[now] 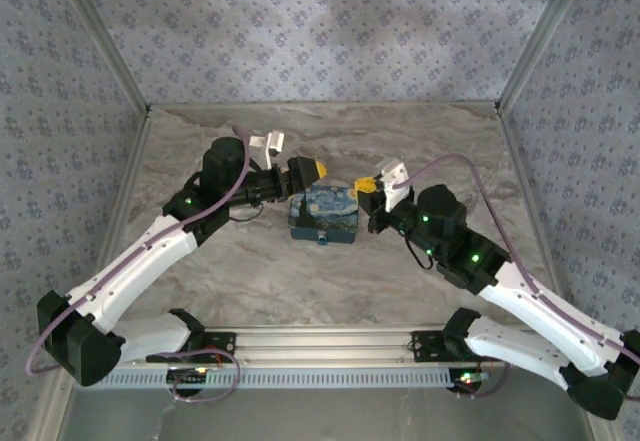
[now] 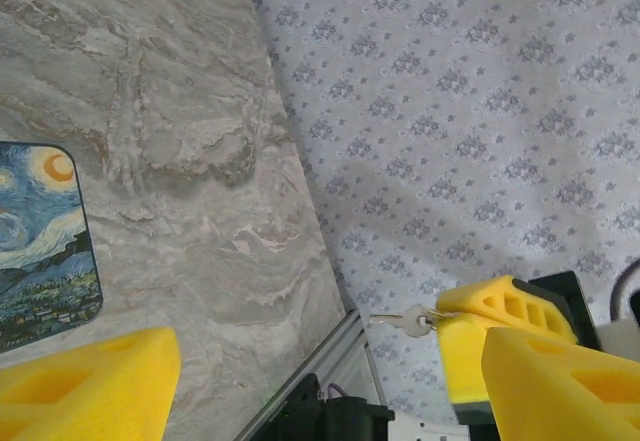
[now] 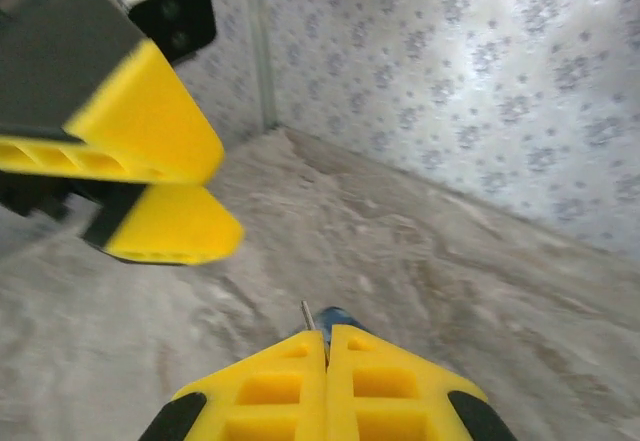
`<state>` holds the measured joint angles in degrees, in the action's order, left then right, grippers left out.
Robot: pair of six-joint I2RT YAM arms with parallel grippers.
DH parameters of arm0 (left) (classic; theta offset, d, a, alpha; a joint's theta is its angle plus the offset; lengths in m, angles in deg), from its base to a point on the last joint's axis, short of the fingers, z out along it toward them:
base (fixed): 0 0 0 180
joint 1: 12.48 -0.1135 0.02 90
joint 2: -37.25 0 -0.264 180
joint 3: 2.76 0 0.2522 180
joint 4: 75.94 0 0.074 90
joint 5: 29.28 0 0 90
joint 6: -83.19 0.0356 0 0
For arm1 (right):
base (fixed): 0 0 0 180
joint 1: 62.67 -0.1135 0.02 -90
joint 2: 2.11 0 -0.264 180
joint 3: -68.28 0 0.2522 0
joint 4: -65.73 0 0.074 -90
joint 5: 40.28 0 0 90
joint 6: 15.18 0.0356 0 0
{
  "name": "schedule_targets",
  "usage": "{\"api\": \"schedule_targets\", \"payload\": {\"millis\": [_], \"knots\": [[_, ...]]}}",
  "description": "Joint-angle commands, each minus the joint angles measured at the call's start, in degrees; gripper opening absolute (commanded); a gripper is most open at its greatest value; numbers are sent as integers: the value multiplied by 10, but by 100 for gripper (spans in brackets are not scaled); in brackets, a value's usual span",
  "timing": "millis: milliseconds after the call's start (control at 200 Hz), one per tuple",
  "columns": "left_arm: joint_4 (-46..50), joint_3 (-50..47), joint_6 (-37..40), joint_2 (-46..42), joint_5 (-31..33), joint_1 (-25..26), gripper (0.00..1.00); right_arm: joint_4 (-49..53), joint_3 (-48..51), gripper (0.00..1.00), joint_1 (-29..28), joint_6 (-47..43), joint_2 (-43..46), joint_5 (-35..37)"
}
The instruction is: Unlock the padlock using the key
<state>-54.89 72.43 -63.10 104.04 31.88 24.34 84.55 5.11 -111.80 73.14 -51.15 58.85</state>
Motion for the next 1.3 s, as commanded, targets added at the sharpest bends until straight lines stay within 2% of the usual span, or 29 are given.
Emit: {"api": "schedule_targets", "payload": {"millis": [0,130,255,510,760,1294], "knots": [[15,17,-15,4,8,-3,78,-11,-17,0,-41,-160,-21,172],[9,21,-29,17,-8,-3,77,-101,6,0,-94,-270,-41,238],[-25,16,-57,29,-25,1,77,-175,21,0,-134,-343,-63,265],[-62,24,-85,37,-38,15,77,-212,25,0,-163,-387,-95,265],[-78,21,-98,41,-50,23,55,-231,31,0,-171,-402,-107,282],[-81,19,-102,44,-51,23,17,-257,42,0,-191,-472,-135,316]]}}
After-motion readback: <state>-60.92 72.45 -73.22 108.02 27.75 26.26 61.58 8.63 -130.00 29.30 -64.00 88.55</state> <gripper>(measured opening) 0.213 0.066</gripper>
